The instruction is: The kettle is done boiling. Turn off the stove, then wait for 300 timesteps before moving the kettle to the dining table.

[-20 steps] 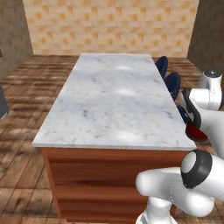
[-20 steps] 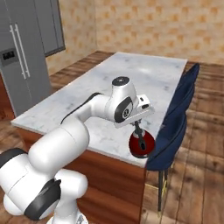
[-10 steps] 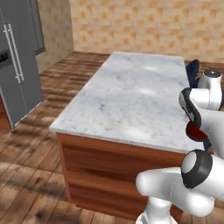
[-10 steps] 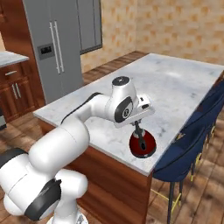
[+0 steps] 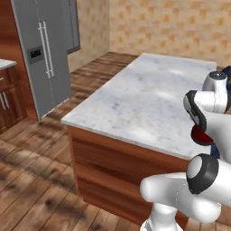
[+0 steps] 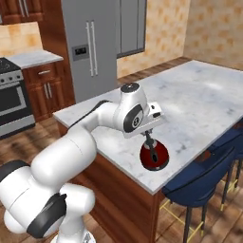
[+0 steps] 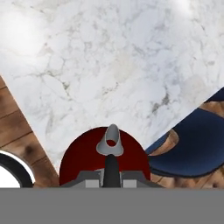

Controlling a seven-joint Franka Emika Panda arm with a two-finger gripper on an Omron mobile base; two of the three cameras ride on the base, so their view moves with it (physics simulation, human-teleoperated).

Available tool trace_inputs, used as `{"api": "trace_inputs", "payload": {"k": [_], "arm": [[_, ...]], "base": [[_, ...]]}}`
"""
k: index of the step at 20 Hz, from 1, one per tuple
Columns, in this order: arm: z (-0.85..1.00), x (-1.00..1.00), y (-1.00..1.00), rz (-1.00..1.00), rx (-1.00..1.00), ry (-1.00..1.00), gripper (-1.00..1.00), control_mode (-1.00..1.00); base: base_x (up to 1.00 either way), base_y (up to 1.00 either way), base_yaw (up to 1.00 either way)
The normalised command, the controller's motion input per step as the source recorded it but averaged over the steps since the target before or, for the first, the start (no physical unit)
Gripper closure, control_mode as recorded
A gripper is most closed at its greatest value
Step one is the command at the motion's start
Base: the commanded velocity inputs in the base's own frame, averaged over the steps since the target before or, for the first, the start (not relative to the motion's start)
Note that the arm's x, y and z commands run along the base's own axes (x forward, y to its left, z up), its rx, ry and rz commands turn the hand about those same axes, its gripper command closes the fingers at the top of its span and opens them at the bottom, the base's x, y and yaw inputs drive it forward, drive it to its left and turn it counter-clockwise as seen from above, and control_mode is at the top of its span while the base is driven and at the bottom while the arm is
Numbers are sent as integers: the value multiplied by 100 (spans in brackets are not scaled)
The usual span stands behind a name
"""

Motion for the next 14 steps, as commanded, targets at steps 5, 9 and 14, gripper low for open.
{"api": "trace_inputs", "payload": {"k": [5, 9, 14], "arm": [[0, 0, 0, 0, 0, 0, 100, 100], [0, 0, 0, 0, 0, 0, 100, 100], [0, 0, 0, 0, 0, 0, 100, 100]], "base": [[8, -62, 34], [15, -56, 33], [19, -34, 20]]}}
